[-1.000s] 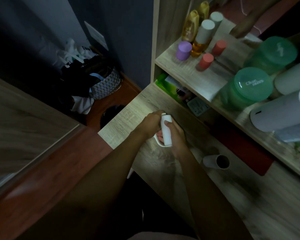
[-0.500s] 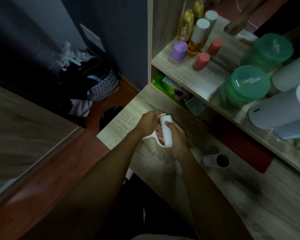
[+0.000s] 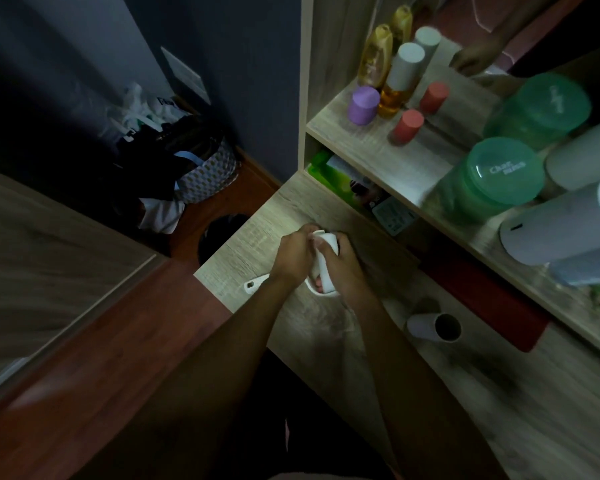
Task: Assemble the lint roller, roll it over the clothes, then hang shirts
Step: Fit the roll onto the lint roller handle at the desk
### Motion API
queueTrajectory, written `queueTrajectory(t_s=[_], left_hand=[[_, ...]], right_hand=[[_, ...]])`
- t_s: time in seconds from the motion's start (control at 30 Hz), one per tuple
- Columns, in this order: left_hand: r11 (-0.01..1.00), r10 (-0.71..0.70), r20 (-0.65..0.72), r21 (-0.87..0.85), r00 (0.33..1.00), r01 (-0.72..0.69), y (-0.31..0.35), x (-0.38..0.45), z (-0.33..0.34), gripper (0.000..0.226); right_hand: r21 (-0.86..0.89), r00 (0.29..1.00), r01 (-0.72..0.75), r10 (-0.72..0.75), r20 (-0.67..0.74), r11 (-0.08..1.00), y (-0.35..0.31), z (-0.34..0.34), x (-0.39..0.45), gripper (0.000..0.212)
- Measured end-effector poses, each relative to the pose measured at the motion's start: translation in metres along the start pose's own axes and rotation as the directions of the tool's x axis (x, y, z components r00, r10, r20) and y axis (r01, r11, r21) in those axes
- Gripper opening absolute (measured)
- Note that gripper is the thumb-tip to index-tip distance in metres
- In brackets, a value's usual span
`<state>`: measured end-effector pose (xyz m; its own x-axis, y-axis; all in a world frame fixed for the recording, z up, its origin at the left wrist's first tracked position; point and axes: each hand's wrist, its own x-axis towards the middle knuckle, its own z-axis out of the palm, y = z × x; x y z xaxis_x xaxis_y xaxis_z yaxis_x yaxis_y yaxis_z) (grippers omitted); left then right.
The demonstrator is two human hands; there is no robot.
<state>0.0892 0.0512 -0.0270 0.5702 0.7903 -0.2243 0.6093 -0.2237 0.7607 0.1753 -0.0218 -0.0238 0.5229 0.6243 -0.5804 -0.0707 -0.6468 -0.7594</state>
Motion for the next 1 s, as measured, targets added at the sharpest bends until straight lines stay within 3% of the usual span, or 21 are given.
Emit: queueTrajectory(t_s=[0.1, 0.23, 0.4, 0.57, 0.73, 0.87, 0.93, 1.0], left_hand=[[1.0, 0.001, -0.072, 0.022, 0.997, 0.0, -0.014, 0.002, -0.006, 0.035], [0.994, -0.043, -0.162, 0.089, 0.986, 0.058, -0.033, 0.017, -0.039, 0.04], [0.994, 0.036, -0.096, 0.11, 0.995, -0.026, -0.013, 0.036, -0.038, 0.05], [0.997, -0.057, -0.084, 0.038, 0.995, 0.061, -0.023, 0.035, -0.022, 0.042], [0.967, 0.075, -0.225, 0.255, 0.971, -0.015, -0.034, 0.032, -0.016, 0.035], [0.924, 0.071, -0.199, 0.383, 0.977, 0.011, -0.04, 0.031, -0.013, 0.034], [0.936, 0.062, -0.264, 0.35, 0.963, 0.036, -0.032, 0.023, -0.018, 0.031], [0.959, 0.134, -0.291, 0.28, 0.947, -0.05, -0.017, 0.013, -0.027, 0.03]], right_hand=[[0.142, 0.995, -0.065, 0.075, -0.068, 0.988, -0.001, -0.015, 0.004, 0.042], [0.206, 0.984, -0.156, 0.169, -0.05, 0.966, -0.002, -0.03, 0.008, 0.064], [0.198, 0.989, -0.125, 0.138, -0.05, 0.972, -0.004, -0.019, 0.002, 0.055], [0.331, 0.976, -0.175, 0.207, -0.065, 0.927, 0.004, -0.022, -0.001, 0.054], [0.526, 0.948, -0.266, 0.317, -0.006, 0.807, 0.008, -0.024, -0.008, 0.059], [0.509, 0.974, -0.219, 0.216, 0.066, 0.833, 0.006, -0.024, -0.02, 0.047], [0.462, 0.982, -0.186, 0.166, 0.085, 0.867, 0.007, -0.026, -0.025, 0.055], [0.395, 0.986, -0.169, 0.151, 0.075, 0.903, 0.003, -0.029, -0.034, 0.053]])
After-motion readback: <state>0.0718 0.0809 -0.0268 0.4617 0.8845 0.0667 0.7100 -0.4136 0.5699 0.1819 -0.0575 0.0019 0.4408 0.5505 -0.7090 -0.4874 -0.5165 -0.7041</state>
